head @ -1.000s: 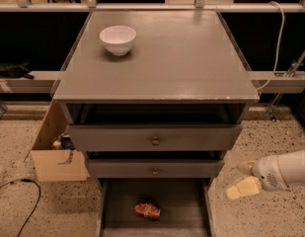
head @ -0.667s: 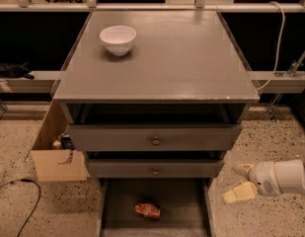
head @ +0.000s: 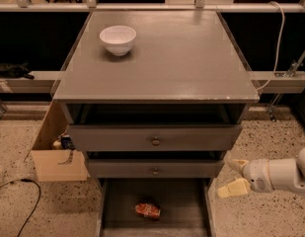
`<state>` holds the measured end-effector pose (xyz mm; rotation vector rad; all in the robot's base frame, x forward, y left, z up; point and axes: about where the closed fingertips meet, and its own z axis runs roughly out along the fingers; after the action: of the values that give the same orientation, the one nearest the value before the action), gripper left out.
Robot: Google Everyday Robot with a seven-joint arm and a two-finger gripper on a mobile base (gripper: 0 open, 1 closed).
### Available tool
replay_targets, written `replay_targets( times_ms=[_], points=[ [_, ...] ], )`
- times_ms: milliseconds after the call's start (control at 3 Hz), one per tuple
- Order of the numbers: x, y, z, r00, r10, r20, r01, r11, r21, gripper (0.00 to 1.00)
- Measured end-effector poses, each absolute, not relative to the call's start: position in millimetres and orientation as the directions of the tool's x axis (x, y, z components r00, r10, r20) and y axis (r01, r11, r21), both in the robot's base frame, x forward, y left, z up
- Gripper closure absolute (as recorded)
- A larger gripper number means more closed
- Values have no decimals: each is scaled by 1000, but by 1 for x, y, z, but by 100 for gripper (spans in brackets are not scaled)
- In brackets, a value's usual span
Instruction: Pick coke can from bottom drawer and place on counter
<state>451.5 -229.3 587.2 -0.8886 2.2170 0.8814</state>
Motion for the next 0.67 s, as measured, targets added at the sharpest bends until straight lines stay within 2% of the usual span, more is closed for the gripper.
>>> replay_targets(
  times_ms=[333, 667],
  points=[
    [479, -203, 567, -494, -324, -807, -781, 573, 247, 0],
    [503, -194, 553, -420, -318, -850, -776, 611, 155, 0]
  ],
)
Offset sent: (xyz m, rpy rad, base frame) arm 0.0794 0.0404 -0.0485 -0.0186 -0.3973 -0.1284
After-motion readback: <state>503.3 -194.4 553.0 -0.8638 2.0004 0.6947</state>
